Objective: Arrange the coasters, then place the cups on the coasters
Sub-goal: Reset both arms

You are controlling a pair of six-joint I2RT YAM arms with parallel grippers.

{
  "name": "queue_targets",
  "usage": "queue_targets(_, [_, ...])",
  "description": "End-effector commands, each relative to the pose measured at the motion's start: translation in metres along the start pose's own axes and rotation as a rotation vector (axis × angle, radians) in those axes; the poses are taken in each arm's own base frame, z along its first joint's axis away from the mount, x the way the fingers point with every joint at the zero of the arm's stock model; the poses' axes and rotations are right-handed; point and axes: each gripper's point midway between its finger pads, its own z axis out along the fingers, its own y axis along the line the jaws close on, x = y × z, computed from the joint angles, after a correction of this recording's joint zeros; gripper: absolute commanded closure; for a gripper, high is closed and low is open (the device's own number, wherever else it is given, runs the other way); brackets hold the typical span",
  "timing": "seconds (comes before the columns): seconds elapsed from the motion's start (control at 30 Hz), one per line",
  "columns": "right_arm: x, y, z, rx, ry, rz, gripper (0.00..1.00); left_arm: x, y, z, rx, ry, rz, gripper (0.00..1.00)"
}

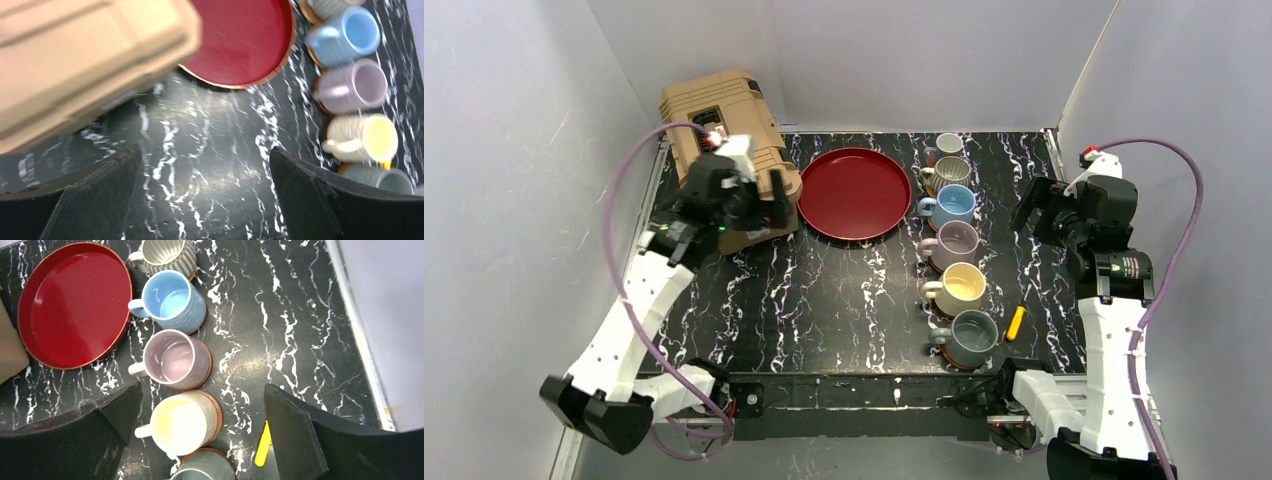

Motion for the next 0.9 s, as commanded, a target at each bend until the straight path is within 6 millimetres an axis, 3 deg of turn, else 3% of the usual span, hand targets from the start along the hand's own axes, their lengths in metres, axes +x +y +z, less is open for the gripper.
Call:
queue_targets(0.0, [-0.036, -0.008, -0.016, 0.051, -0.133, -0.070, 0.00, -0.030, 0.040, -0.054, -0.070, -0.130, -0.093, 0.02])
queue_targets(0.17, [-0.043, -0.003, -0.017, 0.017, -0.192, -0.112, 0.00, -0.048, 0.085, -0.106, -0.310, -0.347, -0.082, 0.02])
queue_targets(0.23, [-0.043, 0.000, -0.016, -0.004, -0.213, -0.123, 0.00, -0.048, 0.103, -0.130, -0.404, -0.466, -0.080, 0.02])
queue_targets(0.33, [-0.039, 0.001, -0.014, -0.023, -0.243, -0.134, 0.00, -0.033, 0.123, -0.146, -0.490, -0.582, -0.085, 0.02])
queue_targets(0.47, [-0.035, 0.002, -0.014, -0.041, -0.272, -0.145, 0.00, -0.008, 0.144, -0.147, -0.578, -0.613, -0.110, 0.02])
queue_targets(0.6, [-0.036, 0.003, -0.017, -0.046, -0.291, -0.153, 0.00, 0.002, 0.157, -0.143, -0.657, -0.588, -0.103, 0.02])
queue_targets(0.87, [-0.040, 0.000, -0.020, -0.024, -0.306, -0.153, 0.00, 0.005, 0.152, -0.128, -0.614, -0.554, -0.094, 0.02])
